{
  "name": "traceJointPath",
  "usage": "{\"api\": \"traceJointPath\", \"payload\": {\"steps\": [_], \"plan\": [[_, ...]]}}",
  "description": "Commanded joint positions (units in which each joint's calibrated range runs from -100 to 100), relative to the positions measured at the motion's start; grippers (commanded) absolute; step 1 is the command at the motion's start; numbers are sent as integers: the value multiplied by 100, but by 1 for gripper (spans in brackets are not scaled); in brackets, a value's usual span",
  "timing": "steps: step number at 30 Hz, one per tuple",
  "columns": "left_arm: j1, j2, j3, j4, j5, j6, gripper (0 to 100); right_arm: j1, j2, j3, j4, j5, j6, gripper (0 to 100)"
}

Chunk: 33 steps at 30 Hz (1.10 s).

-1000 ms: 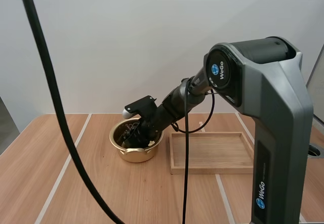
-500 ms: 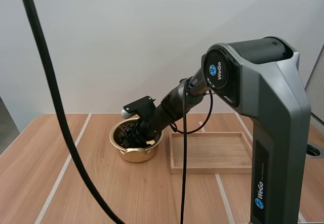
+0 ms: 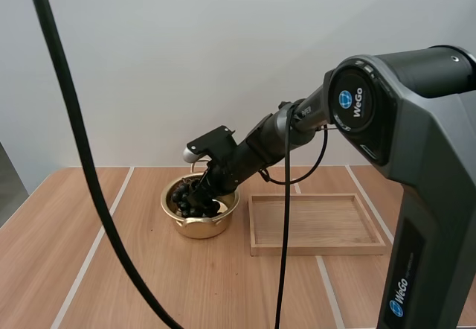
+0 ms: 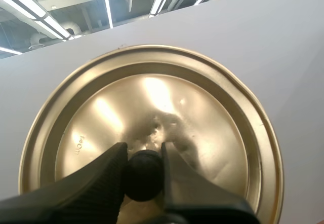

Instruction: Open the pot, put the grape inside, and close it

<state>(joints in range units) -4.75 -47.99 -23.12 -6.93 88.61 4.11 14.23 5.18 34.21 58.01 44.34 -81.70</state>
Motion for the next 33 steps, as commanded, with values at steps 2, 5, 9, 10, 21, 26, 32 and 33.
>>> {"api": "traceJointPath", "payload": {"steps": [2, 5, 9, 10, 21, 26, 32, 33], "plan": [[-15, -31, -46, -10, -132, 3, 0, -22, -82, 79, -129, 336, 99, 100], [-15, -31, -46, -10, -132, 3, 0, -22, -94, 79, -93, 399, 99, 100], [-15, -31, -46, -10, -132, 3, 0, -22, -94, 79, -66, 396, 99, 100], [-15, -31, -46, -10, -132, 3, 0, -22, -94, 79, -39, 396, 99, 100], [-15, -31, -46, -10, -132, 3, 0, -22, -329, 6, 27, 551, 99, 100], [-15, -31, -46, -10, -132, 3, 0, -22, -715, -62, 14, 591, 122, 100], [-15, -31, -46, 30, -132, 3, 0, -22, -1162, -121, -10, 591, 226, 100], [-15, -31, -46, 32, -132, 3, 0, -22, -1251, -120, -10, 540, 227, 100]]}}
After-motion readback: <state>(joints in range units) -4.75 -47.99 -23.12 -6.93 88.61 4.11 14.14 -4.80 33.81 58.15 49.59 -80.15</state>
